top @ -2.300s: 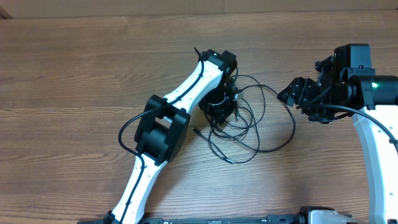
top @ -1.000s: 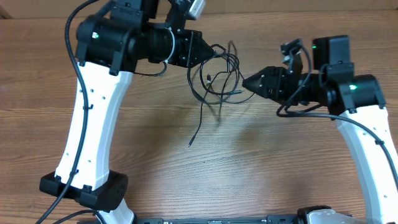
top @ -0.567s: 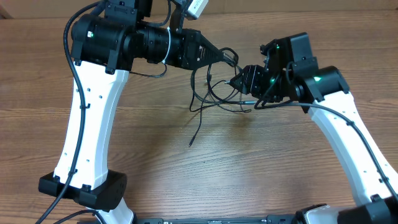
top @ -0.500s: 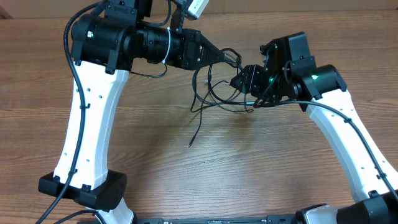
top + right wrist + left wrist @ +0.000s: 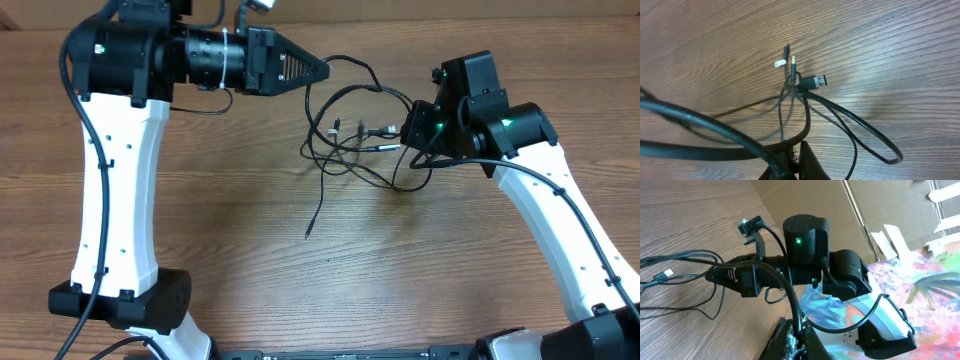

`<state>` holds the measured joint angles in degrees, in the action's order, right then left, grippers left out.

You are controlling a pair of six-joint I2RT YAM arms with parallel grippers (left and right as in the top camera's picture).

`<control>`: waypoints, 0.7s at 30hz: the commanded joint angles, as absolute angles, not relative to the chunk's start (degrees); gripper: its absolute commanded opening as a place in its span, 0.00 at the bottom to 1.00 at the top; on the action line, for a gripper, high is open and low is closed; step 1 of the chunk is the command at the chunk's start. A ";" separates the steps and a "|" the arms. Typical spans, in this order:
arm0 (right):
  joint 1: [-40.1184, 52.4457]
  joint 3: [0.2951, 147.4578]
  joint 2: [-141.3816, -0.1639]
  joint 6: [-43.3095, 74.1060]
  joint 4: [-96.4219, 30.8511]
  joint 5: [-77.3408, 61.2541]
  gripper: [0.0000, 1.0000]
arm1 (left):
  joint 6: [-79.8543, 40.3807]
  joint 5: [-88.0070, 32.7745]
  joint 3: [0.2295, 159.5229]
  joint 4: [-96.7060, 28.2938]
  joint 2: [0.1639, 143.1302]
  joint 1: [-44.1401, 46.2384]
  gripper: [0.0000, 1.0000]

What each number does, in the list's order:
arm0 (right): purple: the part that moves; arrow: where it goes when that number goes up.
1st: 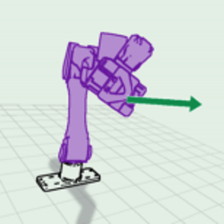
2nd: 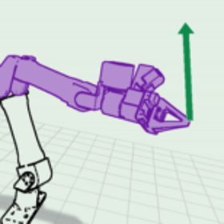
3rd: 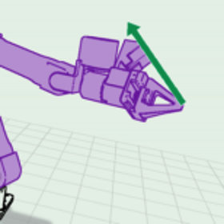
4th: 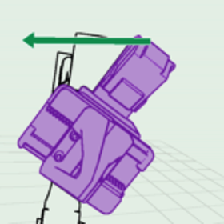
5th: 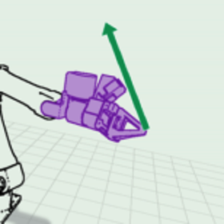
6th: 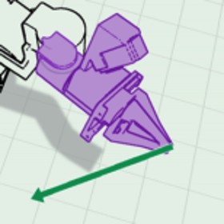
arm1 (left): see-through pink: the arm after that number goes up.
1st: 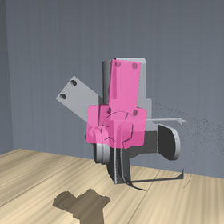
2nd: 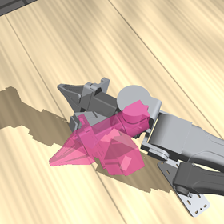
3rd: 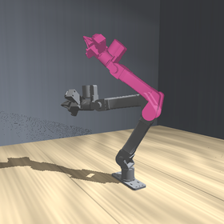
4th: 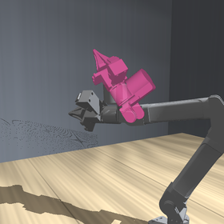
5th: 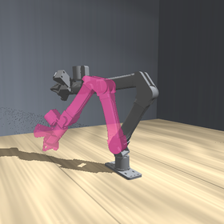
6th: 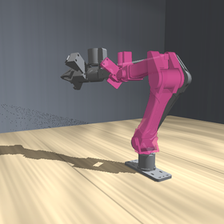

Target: Untangle cables

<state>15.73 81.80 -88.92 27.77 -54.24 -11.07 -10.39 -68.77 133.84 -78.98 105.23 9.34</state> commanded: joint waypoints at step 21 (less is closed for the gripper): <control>13.37 92.92 -84.49 21.98 -58.70 -12.75 0.07 | -23.64 -66.72 134.50 -61.04 99.31 8.21 0.04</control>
